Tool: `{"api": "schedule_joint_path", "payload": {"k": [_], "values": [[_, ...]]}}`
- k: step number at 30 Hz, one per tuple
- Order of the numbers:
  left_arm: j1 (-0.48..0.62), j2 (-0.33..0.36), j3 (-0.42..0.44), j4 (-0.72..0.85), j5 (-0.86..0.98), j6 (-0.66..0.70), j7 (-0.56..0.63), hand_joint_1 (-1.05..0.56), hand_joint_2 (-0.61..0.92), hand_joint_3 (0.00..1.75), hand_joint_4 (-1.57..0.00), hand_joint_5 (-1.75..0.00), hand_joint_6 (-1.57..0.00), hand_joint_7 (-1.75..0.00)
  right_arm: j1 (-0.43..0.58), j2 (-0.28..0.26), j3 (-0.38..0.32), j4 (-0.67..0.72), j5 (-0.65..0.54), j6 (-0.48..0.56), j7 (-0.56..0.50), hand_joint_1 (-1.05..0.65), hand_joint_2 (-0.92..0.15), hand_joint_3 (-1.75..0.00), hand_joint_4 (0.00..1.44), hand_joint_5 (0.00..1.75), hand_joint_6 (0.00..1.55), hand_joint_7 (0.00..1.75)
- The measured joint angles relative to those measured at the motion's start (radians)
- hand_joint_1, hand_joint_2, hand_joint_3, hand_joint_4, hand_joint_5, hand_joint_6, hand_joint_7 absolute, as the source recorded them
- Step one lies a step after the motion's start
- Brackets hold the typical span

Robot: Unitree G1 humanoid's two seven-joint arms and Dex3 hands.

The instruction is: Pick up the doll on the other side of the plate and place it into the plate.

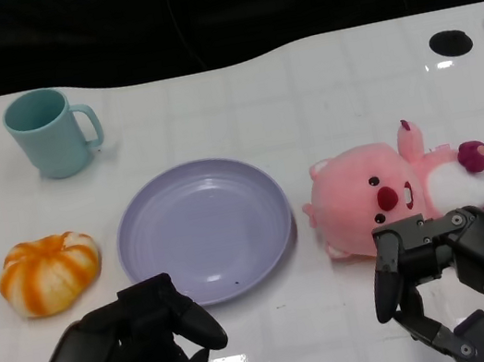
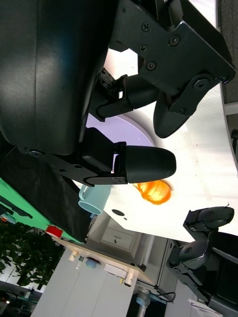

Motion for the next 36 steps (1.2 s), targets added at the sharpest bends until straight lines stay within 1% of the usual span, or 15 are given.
{"api": "schedule_joint_path", "payload": {"k": [6,10,17,21,36], "values": [[0.0,0.0,0.0,0.004,0.0,-0.009,0.0,-0.16,0.43,1.24,-0.71,-1.69,-0.74,-1.3,0.0,0.0,0.0,0.0,0.0,-0.001,0.0,-0.12,-0.26,-1.35,0.88,1.57,0.87,1.3],[0.003,0.0,0.0,0.004,0.0,-0.009,0.0,-0.17,0.43,1.23,-0.71,-1.69,-0.73,-1.29,0.0,0.0,0.0,0.0,0.001,-0.001,0.0,-0.09,-0.26,-1.36,0.88,1.57,0.86,1.29],[0.006,0.0,0.0,0.004,-0.003,-0.01,0.0,-0.16,0.43,1.25,-0.71,-1.71,-0.73,-1.3,0.0,0.0,0.0,0.0,0.0,-0.001,0.0,-0.08,-0.26,-1.36,0.88,1.56,0.86,1.29],[0.006,0.0,0.0,0.005,-0.006,-0.01,0.0,-0.16,0.45,1.2,-0.69,-1.71,-0.72,-1.29,0.0,0.0,0.0,0.0,0.0,-0.001,0.0,-0.09,-0.26,-1.36,0.88,1.56,0.86,1.29],[0.006,0.0,0.0,0.005,-0.003,-0.009,0.0,-0.15,0.44,1.21,-0.71,-1.69,-0.72,-1.3,0.0,0.0,0.0,0.0,0.0,-0.001,0.0,-0.09,-0.25,-1.36,0.88,1.56,0.87,1.29]]}}
